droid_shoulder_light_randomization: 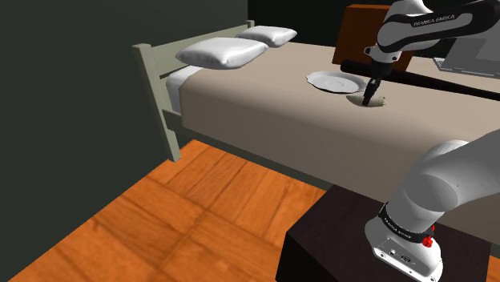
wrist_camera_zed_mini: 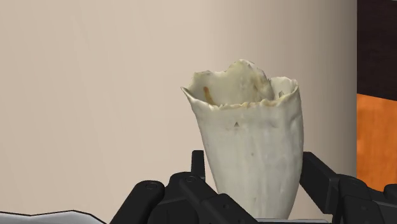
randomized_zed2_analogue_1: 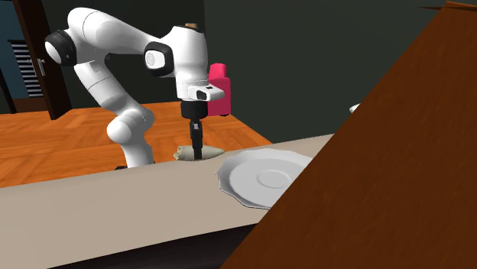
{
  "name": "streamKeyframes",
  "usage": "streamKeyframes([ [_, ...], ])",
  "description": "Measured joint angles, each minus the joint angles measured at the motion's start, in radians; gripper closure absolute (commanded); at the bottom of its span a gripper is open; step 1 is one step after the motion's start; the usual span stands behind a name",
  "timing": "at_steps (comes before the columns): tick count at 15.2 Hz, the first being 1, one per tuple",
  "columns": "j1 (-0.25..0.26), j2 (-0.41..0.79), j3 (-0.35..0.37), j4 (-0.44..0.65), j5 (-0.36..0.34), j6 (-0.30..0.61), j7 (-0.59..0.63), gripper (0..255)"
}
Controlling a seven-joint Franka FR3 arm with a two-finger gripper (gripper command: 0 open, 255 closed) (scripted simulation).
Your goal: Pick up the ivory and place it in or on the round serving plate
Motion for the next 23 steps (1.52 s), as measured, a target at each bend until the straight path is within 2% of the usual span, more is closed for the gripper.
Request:
streamKeyframes([
  [18, 0.015, -0.006, 0.05, 0.218, 0.035, -0.226, -0.009, 255],
  [23, 0.059, 0.169, -0.009, 0.379, 0.094, -0.214, -0.06, 255],
])
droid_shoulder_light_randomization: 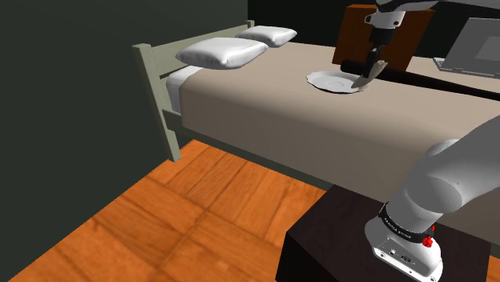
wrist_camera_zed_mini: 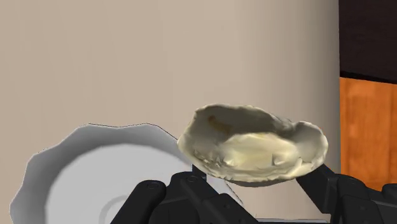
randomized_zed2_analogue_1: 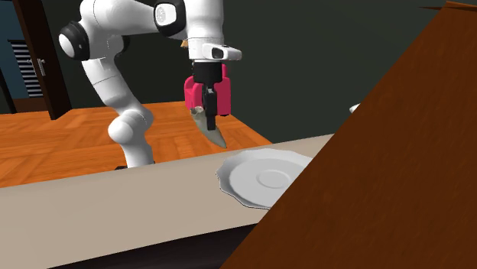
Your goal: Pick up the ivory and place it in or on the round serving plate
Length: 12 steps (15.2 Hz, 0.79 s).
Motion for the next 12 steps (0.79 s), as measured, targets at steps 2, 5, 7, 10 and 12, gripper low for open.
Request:
streamKeyframes([
  [2, 0.016, 0.087, -0.03, 0.074, 0.038, 0.007, -0.029, 255],
  [5, 0.03, 0.245, -0.08, 0.223, 0.119, -0.004, -0.09, 255],
  [7, 0.025, 0.345, -0.104, 0.317, 0.179, -0.016, -0.128, 255],
  [10, -0.009, 0.503, -0.127, 0.48, 0.279, -0.056, -0.186, 255],
  [12, -0.06, 0.636, -0.131, 0.642, 0.362, -0.112, -0.223, 255],
])
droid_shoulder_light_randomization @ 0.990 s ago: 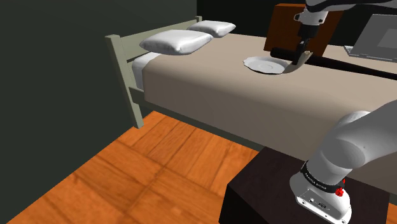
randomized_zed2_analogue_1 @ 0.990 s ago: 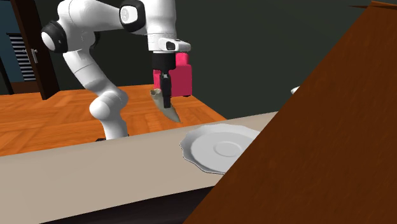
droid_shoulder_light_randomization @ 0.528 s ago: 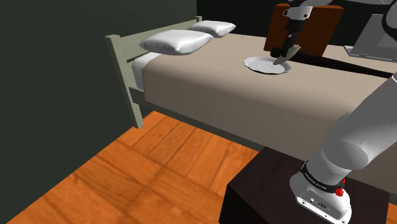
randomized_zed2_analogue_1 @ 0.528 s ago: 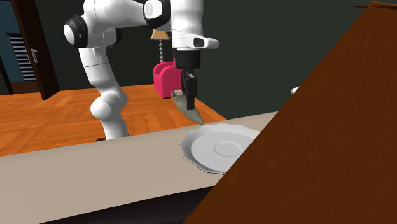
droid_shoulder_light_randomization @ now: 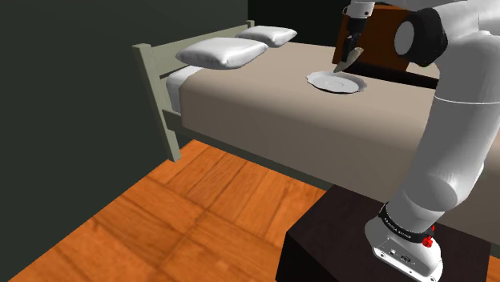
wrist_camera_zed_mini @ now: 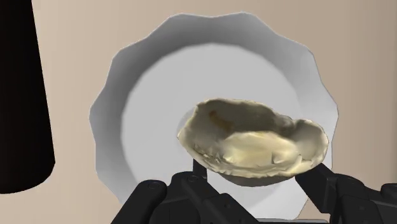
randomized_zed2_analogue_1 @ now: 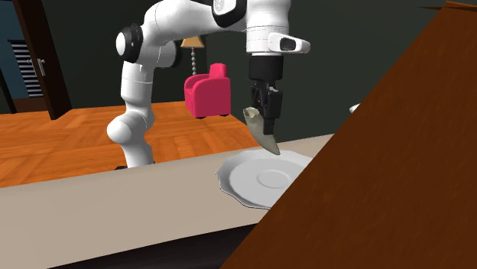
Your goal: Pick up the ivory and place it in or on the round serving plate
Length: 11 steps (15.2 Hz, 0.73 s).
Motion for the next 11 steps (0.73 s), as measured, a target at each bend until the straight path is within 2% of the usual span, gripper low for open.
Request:
streamKeyframes([
  [1, -0.042, 0.077, 0.002, 0.096, 0.047, -0.032, -0.023, 255],
  [3, -0.064, 0.123, 0.009, 0.147, 0.074, -0.045, -0.028, 255],
  [11, -0.041, 0.11, 0.01, 0.023, 0.067, 0.066, -0.032, 255],
])
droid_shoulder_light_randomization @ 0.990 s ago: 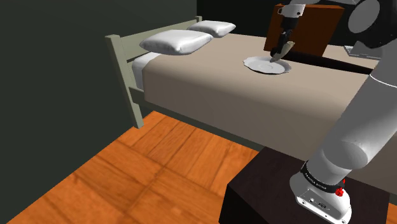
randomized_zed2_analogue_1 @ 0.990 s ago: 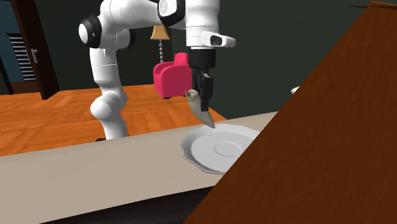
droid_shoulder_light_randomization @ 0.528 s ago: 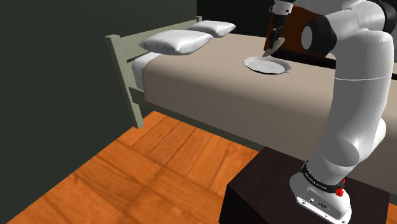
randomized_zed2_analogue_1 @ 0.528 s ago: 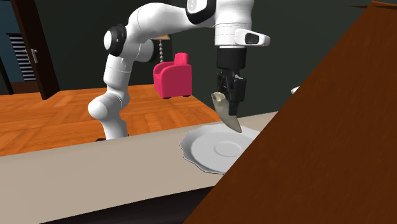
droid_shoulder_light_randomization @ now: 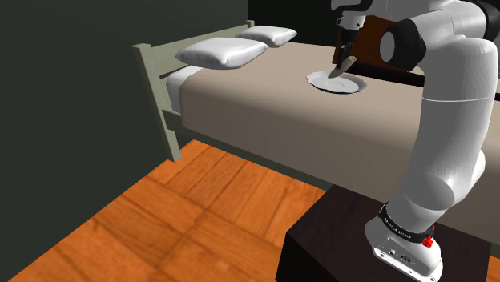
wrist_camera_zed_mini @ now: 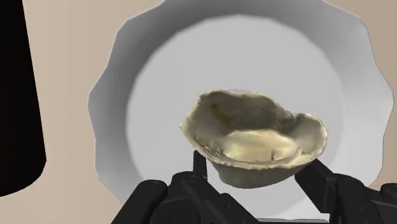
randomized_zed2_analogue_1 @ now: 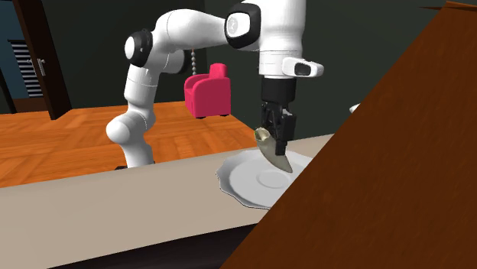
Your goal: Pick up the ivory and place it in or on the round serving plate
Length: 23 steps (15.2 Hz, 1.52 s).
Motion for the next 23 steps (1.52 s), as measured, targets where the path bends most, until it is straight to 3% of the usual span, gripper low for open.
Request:
streamKeyframes([
  [7, 0.023, -0.017, 0.001, -0.122, -0.008, 0.106, -0.001, 255],
  [14, 0.025, -0.014, 0.003, -0.135, -0.006, 0.121, -0.001, 255],
  [15, 0.025, -0.014, 0.003, -0.135, -0.006, 0.121, -0.001, 0],
  [21, 0.025, -0.014, 0.003, -0.135, -0.006, 0.121, -0.001, 0],
  [23, 0.019, -0.011, 0.002, -0.088, -0.005, 0.079, 0.002, 0],
])
